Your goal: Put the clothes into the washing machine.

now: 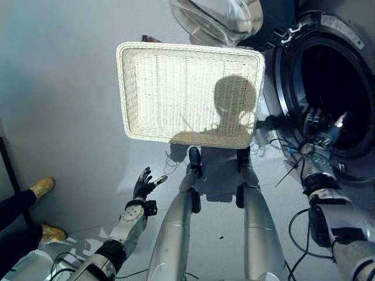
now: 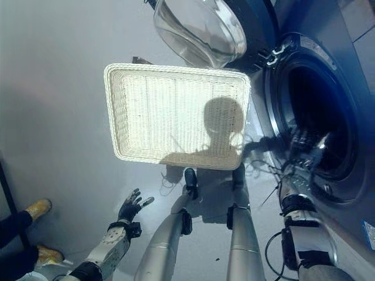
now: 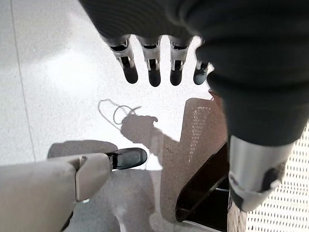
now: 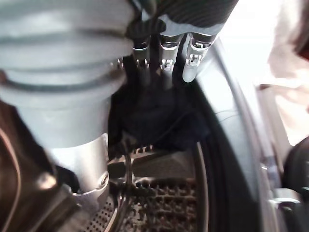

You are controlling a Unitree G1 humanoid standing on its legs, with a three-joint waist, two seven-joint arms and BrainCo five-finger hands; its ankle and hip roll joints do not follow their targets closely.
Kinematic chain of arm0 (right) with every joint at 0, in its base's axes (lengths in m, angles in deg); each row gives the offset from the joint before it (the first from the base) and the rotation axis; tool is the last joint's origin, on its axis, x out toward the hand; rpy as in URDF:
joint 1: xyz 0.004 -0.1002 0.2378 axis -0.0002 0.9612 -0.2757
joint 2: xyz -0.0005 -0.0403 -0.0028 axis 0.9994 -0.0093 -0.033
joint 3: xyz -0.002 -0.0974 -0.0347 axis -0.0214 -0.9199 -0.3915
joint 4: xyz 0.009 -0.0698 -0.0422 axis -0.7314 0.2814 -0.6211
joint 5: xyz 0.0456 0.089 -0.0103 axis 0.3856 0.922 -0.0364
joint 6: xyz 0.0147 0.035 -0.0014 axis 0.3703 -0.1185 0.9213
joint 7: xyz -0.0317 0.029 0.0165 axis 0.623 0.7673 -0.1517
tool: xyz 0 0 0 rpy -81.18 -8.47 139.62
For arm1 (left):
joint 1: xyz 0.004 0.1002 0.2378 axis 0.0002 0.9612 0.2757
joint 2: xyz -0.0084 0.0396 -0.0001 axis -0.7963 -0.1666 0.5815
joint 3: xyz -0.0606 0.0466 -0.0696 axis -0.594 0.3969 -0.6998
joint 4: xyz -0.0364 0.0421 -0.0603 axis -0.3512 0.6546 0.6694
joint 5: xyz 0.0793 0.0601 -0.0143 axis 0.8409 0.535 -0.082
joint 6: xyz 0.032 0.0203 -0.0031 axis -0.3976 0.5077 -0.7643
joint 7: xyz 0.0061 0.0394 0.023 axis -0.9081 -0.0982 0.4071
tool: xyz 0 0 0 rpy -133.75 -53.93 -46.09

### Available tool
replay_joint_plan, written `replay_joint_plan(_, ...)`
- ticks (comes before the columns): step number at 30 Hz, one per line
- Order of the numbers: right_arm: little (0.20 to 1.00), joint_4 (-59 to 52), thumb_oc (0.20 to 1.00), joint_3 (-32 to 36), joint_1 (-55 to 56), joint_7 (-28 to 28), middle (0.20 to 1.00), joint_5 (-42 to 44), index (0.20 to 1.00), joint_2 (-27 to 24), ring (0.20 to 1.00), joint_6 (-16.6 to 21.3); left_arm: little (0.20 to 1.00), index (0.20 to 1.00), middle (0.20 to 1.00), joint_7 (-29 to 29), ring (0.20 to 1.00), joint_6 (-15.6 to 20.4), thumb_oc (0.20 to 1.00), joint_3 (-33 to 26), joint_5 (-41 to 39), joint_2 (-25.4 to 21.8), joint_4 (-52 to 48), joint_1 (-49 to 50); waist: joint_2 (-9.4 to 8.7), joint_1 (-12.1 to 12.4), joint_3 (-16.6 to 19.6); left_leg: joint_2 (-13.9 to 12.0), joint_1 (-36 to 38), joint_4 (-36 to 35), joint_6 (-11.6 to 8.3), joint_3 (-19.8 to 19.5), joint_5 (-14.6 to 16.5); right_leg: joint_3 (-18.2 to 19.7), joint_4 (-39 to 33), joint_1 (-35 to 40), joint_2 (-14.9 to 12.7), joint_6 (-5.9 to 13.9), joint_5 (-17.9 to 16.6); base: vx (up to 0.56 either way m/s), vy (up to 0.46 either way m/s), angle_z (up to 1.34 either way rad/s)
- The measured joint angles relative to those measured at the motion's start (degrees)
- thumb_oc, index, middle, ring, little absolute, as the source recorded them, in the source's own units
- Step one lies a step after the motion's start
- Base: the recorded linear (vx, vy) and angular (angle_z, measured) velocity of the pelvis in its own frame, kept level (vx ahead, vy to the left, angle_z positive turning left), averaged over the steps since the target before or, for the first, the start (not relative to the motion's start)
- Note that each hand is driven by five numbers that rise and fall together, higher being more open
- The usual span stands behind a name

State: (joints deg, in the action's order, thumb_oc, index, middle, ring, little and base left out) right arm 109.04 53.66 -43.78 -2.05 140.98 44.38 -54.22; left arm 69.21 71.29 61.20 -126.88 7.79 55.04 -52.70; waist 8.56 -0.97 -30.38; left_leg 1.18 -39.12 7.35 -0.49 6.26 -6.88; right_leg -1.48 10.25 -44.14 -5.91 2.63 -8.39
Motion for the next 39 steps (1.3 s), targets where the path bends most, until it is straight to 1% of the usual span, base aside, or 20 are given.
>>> replay_joint_plan(4,1.000,-2.0,1.000,-0.9,3.9,-1.5,1.000,0.0,1.000,3.9,1.000,-0.7,1.000,1.000,1.000,0.5,1.000,0.4,1.000,-0.7,0.1,2.6,1.0,0.0,-0.02,-0.1,0.0,0.2,1.1,-1.2,0.31,1.2,-0.2,0.9,-3.1,1.5,0.0,0.39,-1.7,-0.03,0.134,-0.12)
replay_joint_plan(8,1.000,-4.5,1.000,-4.7,7.3,-2.8,1.000,0.1,1.000,8.2,1.000,-1.3,1.000,1.000,1.000,0.8,1.000,0.8,1.000,-1.4,0.1,3.7,2.6,0.1,-0.07,-1.9,0.0,0.8,3.7,-3.0,0.80,1.8,-0.4,1.5,-4.9,3.9,-0.3,0.70,-2.8,-0.05,0.152,-0.06)
replay_joint_plan(13,1.000,-4.4,1.000,-10.2,11.4,-3.3,1.000,-0.3,1.000,10.3,1.000,-2.1,1.000,1.000,1.000,0.9,1.000,2.0,1.000,-1.8,0.1,4.8,3.7,0.2,-0.10,-2.8,0.0,1.1,6.8,-4.0,1.08,2.8,-0.4,2.2,-5.7,6.6,-0.7,1.42,-2.6,-0.05,0.132,-0.05)
replay_joint_plan(15,1.000,-4.4,1.000,-11.6,13.5,-3.2,1.000,-3.5,1.000,11.2,1.000,-2.0,1.000,1.000,1.000,1.3,1.000,2.0,1.000,-1.8,0.1,5.2,4.0,0.2,-0.11,-2.9,-0.1,1.1,7.9,-4.1,1.11,2.9,-0.4,2.3,-5.8,7.6,-0.7,1.45,-2.7,-0.04,0.108,-0.02)
replay_joint_plan(18,1.000,-4.1,1.000,-13.7,16.4,-1.7,1.000,-12.6,1.000,11.6,1.000,-1.7,1.000,1.000,1.000,2.0,1.000,1.8,1.000,-2.6,0.1,5.8,5.3,0.2,-0.37,-2.9,-0.1,1.1,10.7,-4.5,1.21,2.9,-0.3,2.3,-6.3,10.5,-0.7,1.62,-2.5,-0.04,0.065,-0.01)
replay_joint_plan(20,1.000,-3.4,1.000,-15.0,17.7,-0.3,1.000,-19.3,1.000,12.1,1.000,-1.0,1.000,1.000,1.000,2.7,1.000,1.8,1.000,-3.7,0.1,5.7,6.5,0.3,-0.95,-2.9,0.1,1.1,12.7,-4.8,1.18,3.0,-0.3,2.3,-6.6,12.5,-0.7,1.67,-2.3,-0.05,0.033,-0.01)
replay_joint_plan(21,1.000,-1.9,1.000,-16.0,18.1,1.6,1.000,-26.8,1.000,12.1,1.000,0.3,1.000,1.000,1.000,4.2,1.000,1.3,1.000,-5.2,0.1,5.7,8.2,0.3,-1.68,-2.9,0.1,1.1,14.5,-4.9,1.14,2.9,-0.2,2.3,-6.7,14.2,-0.7,1.66,-2.3,-0.03,0.013,0.00)
replay_joint_plan(23,1.000,-0.8,1.000,-16.7,18.7,3.5,1.000,-33.2,1.000,11.8,1.000,1.8,1.000,1.000,1.000,5.6,1.000,1.1,1.000,-6.2,0.1,5.3,9.6,0.5,-2.64,-2.9,0.3,1.0,16.1,-5.1,1.09,2.9,-0.2,2.1,-6.9,16.0,-0.7,1.54,-2.1,-0.04,0.010,0.02)
replay_joint_plan(25,1.000,2.6,1.000,-17.4,18.7,5.7,1.000,-41.2,1.000,10.5,1.000,2.5,1.000,1.000,1.000,8.3,1.000,0.6,1.000,-7.7,0.2,5.2,11.6,0.6,-3.42,-2.8,0.3,0.9,18.0,-5.3,1.09,2.8,-0.2,1.8,-7.2,18.0,-0.7,1.38,-2.0,-0.02,-0.015,0.11)
replay_joint_plan(27,1.000,6.8,1.000,-17.7,21.9,9.2,1.000,-51.8,1.000,8.3,1.000,3.3,1.000,1.000,1.000,11.7,1.000,-0.4,1.000,-9.7,0.2,5.0,13.7,2.9,-4.30,-2.5,0.7,0.6,24.3,-7.5,1.03,1.6,-0.3,0.5,-9.4,24.7,-0.7,1.61,-1.9,0.03,-0.072,0.18)
replay_joint_plan(28,1.000,7.7,1.000,-17.7,22.5,9.6,1.000,-53.9,1.000,7.9,1.000,3.2,1.000,1.000,1.000,12.7,1.000,-0.5,1.000,-10.5,0.2,4.8,14.1,3.7,-4.72,-2.5,1.0,0.5,25.7,-8.2,0.91,1.4,-0.3,0.3,-9.8,26.2,-0.8,1.55,-1.8,0.05,-0.082,0.10)
replay_joint_plan(29,1.000,10.0,1.000,-17.6,24.1,9.5,1.000,-57.3,1.000,7.6,1.000,2.2,1.000,1.000,1.000,15.2,1.000,-0.6,1.000,-11.5,0.3,4.4,16.2,5.0,-5.63,-2.4,2.4,0.3,28.0,-9.9,0.86,1.4,-0.5,-1.0,-11.1,28.4,-0.8,1.48,-1.7,0.03,-0.051,0.07)
replay_joint_plan(30,1.000,10.9,1.000,-17.5,25.1,9.2,1.000,-58.4,1.000,7.4,1.000,1.5,1.000,1.000,1.000,16.3,1.000,-1.0,1.000,-11.5,0.3,3.9,17.1,5.8,-6.19,-2.2,3.8,0.2,28.3,-10.4,0.86,1.3,-0.5,-1.3,-11.3,28.6,-0.8,1.39,-1.7,0.06,-0.083,0.08)
replay_joint_plan(31,1.000,12.4,1.000,-17.4,27.2,8.4,1.000,-60.6,1.000,7.2,1.000,0.4,1.000,1.000,1.000,18.4,1.000,-1.6,1.000,-11.5,1.6,2.8,18.7,7.6,-7.29,-1.9,5.9,-0.1,29.4,-11.7,0.58,1.2,-0.8,-2.5,-12.2,29.6,-0.7,1.38,-1.7,0.03,-0.057,0.03)
replay_joint_plan(32,1.000,12.4,1.000,-17.4,27.2,8.4,1.000,-60.6,1.000,7.2,1.000,0.4,1.000,1.000,1.000,18.4,1.000,-1.6,1.000,-11.5,1.6,2.8,18.7,7.6,-7.29,-1.9,5.9,-0.1,29.4,-11.7,0.58,1.2,-0.8,-2.5,-12.2,29.6,-0.7,1.38,-1.7,0.11,-0.137,0.17)
replay_joint_plan(34,1.000,15.9,1.000,-18.6,30.1,6.9,1.000,-68.2,1.000,6.9,1.000,-1.1,1.000,1.000,1.000,22.0,1.000,-2.8,1.000,-11.5,5.4,2.8,22.0,8.2,-8.06,-1.3,7.7,-0.6,31.9,-12.5,0.22,-0.4,-0.8,-4.8,-14.2,33.6,-0.2,1.34,-1.7,0.10,-0.121,0.35)
replay_joint_plan(35,1.000,16.7,1.000,-21.8,31.3,6.5,1.000,-73.6,1.000,6.6,1.000,-2.3,1.000,1.000,1.000,23.4,1.000,-3.4,1.000,-11.5,7.4,2.8,23.4,8.6,-8.45,-1.1,9.1,-0.8,33.4,-12.5,-0.19,-0.9,-0.4,-5.7,-15.5,36.1,0.0,1.15,-1.6,0.04,-0.067,0.29)
replay_joint_plan(36,1.000,16.6,1.000,-23.3,32.1,6.2,1.000,-77.5,1.000,6.6,1.000,-2.6,1.000,1.000,1.000,24.0,1.000,-3.8,1.000,-11.5,8.4,2.8,23.6,9.4,-8.89,-1.1,10.9,-1.1,33.9,-12.5,-0.58,-0.9,-0.1,-5.8,-15.5,36.6,0.3,0.75,-1.2,0.09,-0.132,0.13)
replay_joint_plan(38,1.000,16.2,1.000,-28.0,33.1,6.6,1.000,-91.5,1.000,6.5,1.000,-2.9,1.000,1.000,1.000,25.4,1.000,-5.0,1.000,-11.4,11.4,2.8,23.9,11.2,-9.81,-0.2,14.9,-1.8,36.2,-12.7,-1.31,-1.3,0.8,-6.6,-15.5,39.1,0.9,0.44,-0.1,0.08,-0.110,0.07)
replay_joint_plan(39,1.000,16.2,1.000,-28.8,33.2,6.7,1.000,-94.1,1.000,6.4,1.000,-2.9,1.000,1.000,1.000,25.6,1.000,-5.3,1.000,-11.2,11.7,2.8,24.2,11.1,-9.95,0.0,15.4,-1.9,36.8,-12.6,-1.42,-1.5,0.9,-6.9,-15.5,39.9,1.1,0.30,0.1,0.04,-0.055,0.15)
